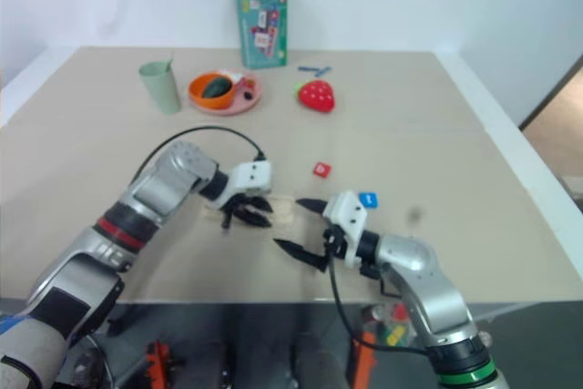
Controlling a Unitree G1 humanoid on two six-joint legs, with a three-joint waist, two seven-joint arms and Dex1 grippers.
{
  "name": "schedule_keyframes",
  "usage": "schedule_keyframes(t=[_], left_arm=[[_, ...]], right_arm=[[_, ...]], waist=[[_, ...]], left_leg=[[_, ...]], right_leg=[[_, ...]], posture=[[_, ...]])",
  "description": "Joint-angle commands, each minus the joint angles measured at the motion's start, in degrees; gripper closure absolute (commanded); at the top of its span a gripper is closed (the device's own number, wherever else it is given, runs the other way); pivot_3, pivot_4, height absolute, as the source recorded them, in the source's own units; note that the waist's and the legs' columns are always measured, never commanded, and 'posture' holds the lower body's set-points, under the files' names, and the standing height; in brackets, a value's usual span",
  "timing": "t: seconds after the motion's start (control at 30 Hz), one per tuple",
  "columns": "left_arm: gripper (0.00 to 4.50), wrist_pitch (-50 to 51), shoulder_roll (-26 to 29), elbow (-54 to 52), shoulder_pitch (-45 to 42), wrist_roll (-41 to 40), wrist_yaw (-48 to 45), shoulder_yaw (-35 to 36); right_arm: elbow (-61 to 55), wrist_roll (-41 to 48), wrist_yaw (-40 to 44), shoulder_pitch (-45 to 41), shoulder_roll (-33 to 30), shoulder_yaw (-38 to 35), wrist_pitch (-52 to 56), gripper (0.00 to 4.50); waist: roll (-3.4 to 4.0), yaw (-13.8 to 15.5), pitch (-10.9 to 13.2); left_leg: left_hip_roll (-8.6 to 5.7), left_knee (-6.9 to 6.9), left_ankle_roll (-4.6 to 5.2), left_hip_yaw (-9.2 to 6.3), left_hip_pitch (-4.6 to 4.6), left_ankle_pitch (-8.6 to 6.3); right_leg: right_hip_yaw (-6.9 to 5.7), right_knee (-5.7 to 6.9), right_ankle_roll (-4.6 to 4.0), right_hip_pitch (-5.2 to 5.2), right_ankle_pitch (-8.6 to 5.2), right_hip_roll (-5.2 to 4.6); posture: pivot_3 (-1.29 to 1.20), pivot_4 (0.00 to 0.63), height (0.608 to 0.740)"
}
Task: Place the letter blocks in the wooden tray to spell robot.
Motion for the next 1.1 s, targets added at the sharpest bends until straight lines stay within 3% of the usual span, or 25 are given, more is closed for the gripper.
schedule_keyframes(t=[0.03,0.17,0.33,0.43,0.53,0.8,1.1], left_arm=[[1.26,1.8,1.5,-2.2,0.2,-2.2,0.4,2.8],[0.02,3.4,3.9,-5.5,1.1,-5.6,0.9,6.6],[0.02,1.2,4.9,-10.9,5.0,-12.0,3.7,14.8],[0.02,-3.1,2.4,-19.8,16.8,-21.6,8.6,27.3],[0.02,-5.1,0.6,-25.7,25.2,-24.8,13.6,32.1],[0.02,-9.0,-1.5,-37.9,43.5,-24.0,26.1,32.6],[0.02,-8.7,-1.3,-45.7,49.7,-23.3,34.7,30.5]], right_arm=[[-0.2,2.2,-0.3,-1.0,-0.8,-4.1,0.4,0.0],[1.5,3.9,-0.3,-2.5,-2.2,-7.8,1.8,0.0],[5.4,4.6,-1.6,-7.8,-2.7,-9.9,4.7,0.0],[13.6,0.4,-3.3,-17.2,-2.2,-6.8,6.4,0.0],[20.9,-3.4,-2.6,-23.2,-1.7,-3.7,5.3,0.0],[46.2,-10.7,2.8,-37.3,1.5,1.1,-4.4,0.0],[66.4,-14.6,6.6,-44.5,1.4,0.4,-12.2,0.0]], waist=[[0.0,0.0,0.0],[0.02,-0.1,0.0],[0.05,-0.1,0.0],[0.15,-0.7,0.1],[0.15,-0.6,0.1],[0.15,0.2,0.1],[0.15,-0.2,0.1]], left_leg=[[0.0,0.01,0.0,0.01,0.0,0.0],[0.01,0.02,0.0,0.04,-0.03,0.01],[0.04,-0.05,0.0,0.03,-0.04,0.01],[0.1,-0.1,0.0,0.22,0.05,0.01],[0.11,-0.13,0.0,0.19,0.05,0.02],[0.05,-0.07,-0.01,0.23,-0.04,0.06],[0.03,-0.08,-0.01,0.35,0.0,0.06]], right_leg=[[0.01,0.0,0.0,0.0,0.01,0.0],[0.05,0.0,0.01,-0.03,0.02,0.0],[0.02,0.0,0.0,-0.08,0.02,0.01],[0.18,0.0,-0.03,-0.12,0.03,-0.03],[0.12,0.02,-0.07,-0.12,0.06,-0.03],[0.1,-0.03,0.01,-0.1,0.08,-0.16],[0.18,-0.08,0.06,-0.09,0.16,-0.18]], posture=[[0.0,0.15,0.74],[0.0,0.15,0.74],[0.0,0.15,0.74],[0.0,0.15,0.74],[0.0,0.15,0.74],[0.0,0.15,0.74],[0.0,0.15,0.74]])
